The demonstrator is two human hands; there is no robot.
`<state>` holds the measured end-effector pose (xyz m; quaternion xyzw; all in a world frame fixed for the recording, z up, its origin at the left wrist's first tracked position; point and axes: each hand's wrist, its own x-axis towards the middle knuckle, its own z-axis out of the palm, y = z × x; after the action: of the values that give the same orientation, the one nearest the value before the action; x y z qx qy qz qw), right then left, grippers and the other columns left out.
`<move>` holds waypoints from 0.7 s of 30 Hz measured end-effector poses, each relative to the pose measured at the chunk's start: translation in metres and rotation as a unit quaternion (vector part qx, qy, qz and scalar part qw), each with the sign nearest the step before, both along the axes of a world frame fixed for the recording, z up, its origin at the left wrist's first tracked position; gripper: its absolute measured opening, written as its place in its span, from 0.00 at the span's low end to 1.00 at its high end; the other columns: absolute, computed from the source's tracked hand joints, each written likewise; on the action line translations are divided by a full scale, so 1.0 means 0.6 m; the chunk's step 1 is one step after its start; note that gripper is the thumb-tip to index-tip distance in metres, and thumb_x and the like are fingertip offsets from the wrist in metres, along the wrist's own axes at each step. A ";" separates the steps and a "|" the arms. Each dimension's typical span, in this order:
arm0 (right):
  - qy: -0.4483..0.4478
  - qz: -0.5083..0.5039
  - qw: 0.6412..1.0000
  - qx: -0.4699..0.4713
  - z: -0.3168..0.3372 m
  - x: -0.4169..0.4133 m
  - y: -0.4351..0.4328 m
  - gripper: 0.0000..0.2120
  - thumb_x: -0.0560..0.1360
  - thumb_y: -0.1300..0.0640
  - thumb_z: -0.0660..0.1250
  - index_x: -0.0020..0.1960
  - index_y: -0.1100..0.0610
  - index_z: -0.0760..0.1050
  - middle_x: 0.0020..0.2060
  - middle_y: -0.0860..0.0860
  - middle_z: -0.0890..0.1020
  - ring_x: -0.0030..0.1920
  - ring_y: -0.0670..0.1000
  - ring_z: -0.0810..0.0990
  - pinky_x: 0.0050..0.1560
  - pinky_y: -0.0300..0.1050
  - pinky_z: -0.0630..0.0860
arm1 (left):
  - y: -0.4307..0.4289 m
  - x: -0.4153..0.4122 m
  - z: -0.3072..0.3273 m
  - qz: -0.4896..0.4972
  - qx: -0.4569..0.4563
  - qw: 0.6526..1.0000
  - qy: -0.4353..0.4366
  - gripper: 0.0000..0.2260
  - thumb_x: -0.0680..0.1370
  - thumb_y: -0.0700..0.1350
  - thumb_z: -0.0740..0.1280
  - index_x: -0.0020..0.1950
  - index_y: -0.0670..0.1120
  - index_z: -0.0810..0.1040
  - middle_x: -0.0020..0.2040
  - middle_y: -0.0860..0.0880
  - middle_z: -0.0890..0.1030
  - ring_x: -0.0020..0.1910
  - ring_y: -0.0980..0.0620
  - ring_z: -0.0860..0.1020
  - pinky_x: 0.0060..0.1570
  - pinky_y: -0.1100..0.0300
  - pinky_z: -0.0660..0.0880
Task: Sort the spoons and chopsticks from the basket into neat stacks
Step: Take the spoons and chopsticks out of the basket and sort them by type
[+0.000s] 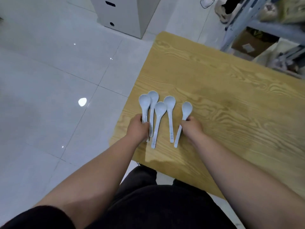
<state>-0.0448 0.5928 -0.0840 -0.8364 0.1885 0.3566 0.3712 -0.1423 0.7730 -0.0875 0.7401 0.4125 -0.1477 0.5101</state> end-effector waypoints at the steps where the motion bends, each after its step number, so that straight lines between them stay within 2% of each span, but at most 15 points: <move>1: -0.012 -0.004 1.000 -0.008 0.002 0.000 0.014 0.02 0.78 0.58 0.63 0.50 0.52 0.73 0.44 0.50 0.80 0.42 0.51 0.79 0.38 0.44 0.74 | 0.006 0.005 -0.004 -0.027 -0.005 1.000 0.012 0.11 0.76 0.39 0.63 0.57 0.46 0.75 0.49 0.48 0.81 0.45 0.52 0.79 0.34 0.60 0.72; 3: -0.040 -0.014 0.999 -0.016 0.007 -0.004 0.034 0.05 0.77 0.59 0.63 0.51 0.51 0.70 0.43 0.48 0.79 0.41 0.49 0.78 0.35 0.43 0.70 | 0.012 0.011 -0.012 -0.073 0.019 0.997 0.007 0.12 0.74 0.40 0.65 0.57 0.45 0.74 0.52 0.47 0.79 0.48 0.50 0.79 0.42 0.57 0.77; 5: -0.049 -0.007 0.999 -0.019 0.006 -0.013 0.045 0.10 0.77 0.60 0.64 0.56 0.50 0.67 0.45 0.48 0.79 0.42 0.49 0.78 0.36 0.43 0.71 | 0.014 0.012 -0.015 -0.124 0.063 0.990 0.000 0.18 0.73 0.41 0.68 0.62 0.44 0.71 0.59 0.48 0.72 0.54 0.50 0.73 0.55 0.55 0.74; 7: -0.050 0.014 0.999 -0.013 0.004 -0.023 0.051 0.11 0.77 0.61 0.65 0.56 0.50 0.68 0.46 0.48 0.79 0.44 0.49 0.79 0.39 0.44 0.74 | 0.018 0.012 -0.014 -0.169 0.072 0.983 -0.005 0.21 0.74 0.40 0.68 0.65 0.44 0.67 0.60 0.47 0.67 0.55 0.49 0.70 0.55 0.56 0.70; 9: -0.050 0.025 0.998 -0.003 0.005 -0.030 0.053 0.12 0.76 0.61 0.65 0.56 0.50 0.69 0.47 0.48 0.79 0.46 0.49 0.79 0.42 0.45 0.75 | 0.027 0.012 -0.010 -0.205 0.061 0.977 -0.009 0.19 0.74 0.41 0.68 0.62 0.45 0.67 0.59 0.47 0.68 0.53 0.49 0.71 0.51 0.56 0.70; 12: -0.036 0.061 0.997 0.010 0.017 -0.033 0.043 0.18 0.76 0.58 0.67 0.65 0.51 0.71 0.55 0.46 0.79 0.50 0.47 0.78 0.46 0.43 0.73 | 0.044 0.017 -0.005 -0.231 0.052 0.971 -0.023 0.16 0.74 0.40 0.67 0.60 0.47 0.70 0.55 0.47 0.70 0.53 0.49 0.73 0.46 0.58 0.69; 14: -0.023 0.108 0.994 -0.004 0.029 -0.035 0.025 0.22 0.76 0.53 0.67 0.70 0.51 0.70 0.61 0.47 0.78 0.56 0.49 0.77 0.52 0.45 0.73 | 0.055 0.017 0.002 -0.253 0.066 0.965 -0.033 0.21 0.75 0.40 0.67 0.67 0.48 0.70 0.58 0.48 0.70 0.58 0.49 0.73 0.50 0.60 0.68; 17: -0.021 0.175 0.984 -0.019 0.056 -0.050 -0.012 0.24 0.78 0.50 0.66 0.73 0.50 0.69 0.68 0.51 0.76 0.66 0.52 0.75 0.63 0.47 0.72 | 0.064 0.009 0.024 -0.294 0.102 0.949 -0.056 0.31 0.77 0.40 0.66 0.79 0.47 0.60 0.69 0.44 0.68 0.68 0.47 0.69 0.59 0.61 0.65; 19: -0.027 0.185 0.982 -0.014 0.075 -0.068 -0.043 0.24 0.79 0.51 0.65 0.74 0.50 0.70 0.69 0.50 0.76 0.67 0.50 0.74 0.67 0.46 0.70 | 0.062 0.003 0.040 -0.314 0.106 0.940 -0.082 0.31 0.78 0.41 0.66 0.80 0.48 0.60 0.72 0.47 0.67 0.71 0.50 0.67 0.61 0.62 0.63; 21: -0.044 0.172 0.984 -0.002 0.095 -0.094 -0.076 0.21 0.79 0.51 0.66 0.71 0.50 0.72 0.66 0.48 0.78 0.65 0.47 0.76 0.66 0.43 0.71 | 0.049 -0.002 0.054 -0.349 0.103 0.925 -0.106 0.29 0.78 0.44 0.67 0.79 0.51 0.63 0.70 0.50 0.70 0.70 0.53 0.68 0.61 0.61 0.65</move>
<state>-0.1010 0.5469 -0.0270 -0.8719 0.0260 0.3775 0.3108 -0.1438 0.8024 -0.0549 0.8969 0.0845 -0.1938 0.3884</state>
